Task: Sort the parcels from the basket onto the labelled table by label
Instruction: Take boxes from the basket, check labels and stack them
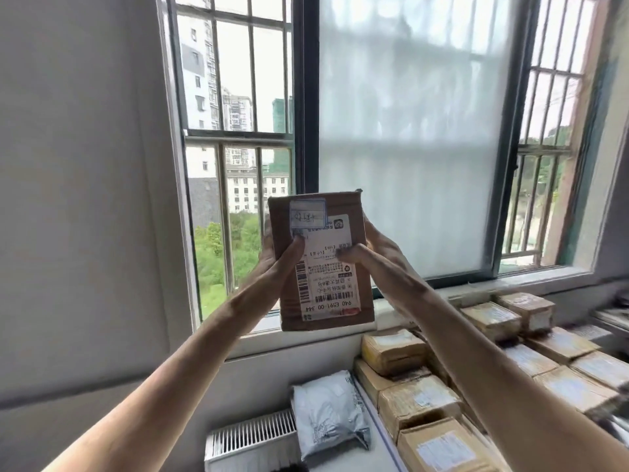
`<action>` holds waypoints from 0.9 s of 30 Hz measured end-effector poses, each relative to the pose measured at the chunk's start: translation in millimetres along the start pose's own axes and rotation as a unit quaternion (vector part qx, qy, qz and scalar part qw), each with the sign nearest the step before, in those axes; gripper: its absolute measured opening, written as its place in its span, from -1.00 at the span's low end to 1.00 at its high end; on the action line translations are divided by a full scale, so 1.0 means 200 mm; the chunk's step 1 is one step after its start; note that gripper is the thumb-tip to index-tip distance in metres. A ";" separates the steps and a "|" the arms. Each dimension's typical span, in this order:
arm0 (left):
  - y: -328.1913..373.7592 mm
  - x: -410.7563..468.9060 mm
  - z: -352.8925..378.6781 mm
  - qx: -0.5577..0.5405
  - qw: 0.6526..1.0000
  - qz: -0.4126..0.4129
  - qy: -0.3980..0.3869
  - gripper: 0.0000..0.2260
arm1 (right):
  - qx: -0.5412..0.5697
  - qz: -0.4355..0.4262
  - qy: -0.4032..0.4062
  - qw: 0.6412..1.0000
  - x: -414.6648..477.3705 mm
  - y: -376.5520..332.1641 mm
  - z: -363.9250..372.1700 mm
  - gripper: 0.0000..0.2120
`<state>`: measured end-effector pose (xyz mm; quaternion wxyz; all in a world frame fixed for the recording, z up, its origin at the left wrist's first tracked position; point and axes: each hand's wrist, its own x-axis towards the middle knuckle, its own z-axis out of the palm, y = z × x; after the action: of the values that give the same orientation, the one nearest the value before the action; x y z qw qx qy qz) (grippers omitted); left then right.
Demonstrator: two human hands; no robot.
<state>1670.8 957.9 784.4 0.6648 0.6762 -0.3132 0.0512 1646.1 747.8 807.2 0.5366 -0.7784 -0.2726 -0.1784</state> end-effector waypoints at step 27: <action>-0.25 1.20 2.23 0.001 0.992 0.069 -0.109 -0.21 | -0.077 0.034 0.138 0.987 -0.52 0.69 -2.31 -0.21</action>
<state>1732.0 453.8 807.5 0.6209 0.6554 -0.4294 0.0236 1655.8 255.6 812.9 0.5136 -0.7941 -0.1546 -0.2857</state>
